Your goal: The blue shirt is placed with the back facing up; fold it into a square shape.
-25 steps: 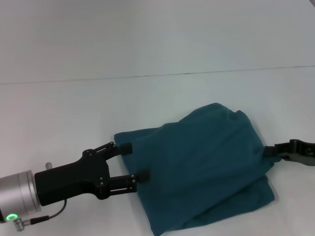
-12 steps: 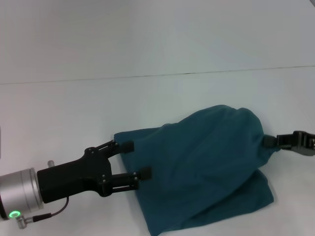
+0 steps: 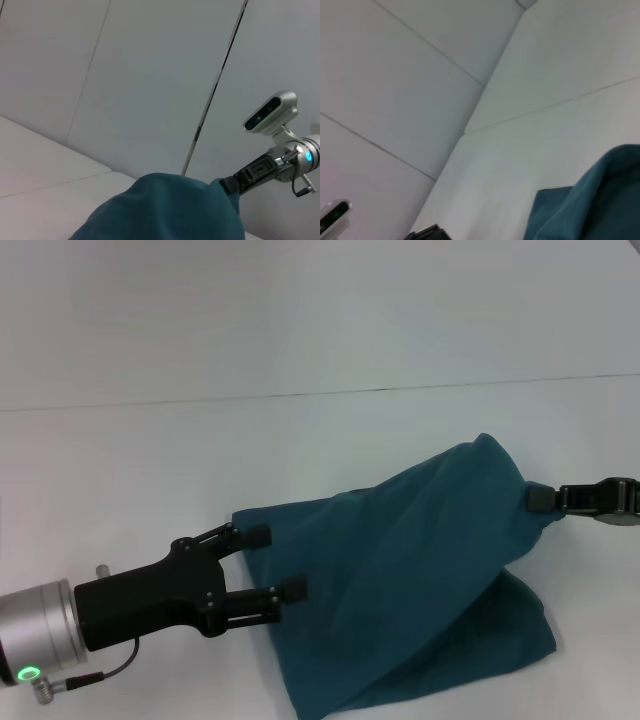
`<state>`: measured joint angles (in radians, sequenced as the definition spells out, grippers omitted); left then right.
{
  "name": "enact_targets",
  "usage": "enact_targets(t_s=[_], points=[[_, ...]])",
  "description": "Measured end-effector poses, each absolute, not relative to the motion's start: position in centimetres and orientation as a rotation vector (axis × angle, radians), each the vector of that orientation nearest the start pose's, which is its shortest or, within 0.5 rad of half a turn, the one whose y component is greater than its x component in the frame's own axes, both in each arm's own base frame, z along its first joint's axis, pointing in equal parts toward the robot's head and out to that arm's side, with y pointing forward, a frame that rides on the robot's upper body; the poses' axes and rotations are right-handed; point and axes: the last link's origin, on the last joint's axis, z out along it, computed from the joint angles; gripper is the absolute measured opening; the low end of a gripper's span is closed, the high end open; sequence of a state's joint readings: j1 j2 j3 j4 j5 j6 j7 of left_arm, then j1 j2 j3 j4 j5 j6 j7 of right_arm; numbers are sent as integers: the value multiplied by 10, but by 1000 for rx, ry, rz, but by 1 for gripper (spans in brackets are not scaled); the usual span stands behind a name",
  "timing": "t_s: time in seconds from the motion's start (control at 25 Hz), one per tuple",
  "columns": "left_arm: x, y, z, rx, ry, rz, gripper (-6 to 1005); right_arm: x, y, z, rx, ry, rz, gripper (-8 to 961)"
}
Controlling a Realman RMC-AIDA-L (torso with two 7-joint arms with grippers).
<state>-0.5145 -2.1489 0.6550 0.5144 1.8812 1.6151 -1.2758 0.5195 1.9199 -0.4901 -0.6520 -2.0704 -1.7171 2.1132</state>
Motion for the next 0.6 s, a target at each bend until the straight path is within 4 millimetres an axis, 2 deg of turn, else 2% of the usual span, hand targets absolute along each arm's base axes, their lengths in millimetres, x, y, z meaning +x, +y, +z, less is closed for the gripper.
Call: enact_targets(t_s=[0.16,0.6], points=[[-244,305,-35,-2669,-680,-1045,937,294,326,84,-2399,1599,861,30],[-245,306,-32,-2654,-690,-1053,937,311,309,85,-2362,1657,833,30]])
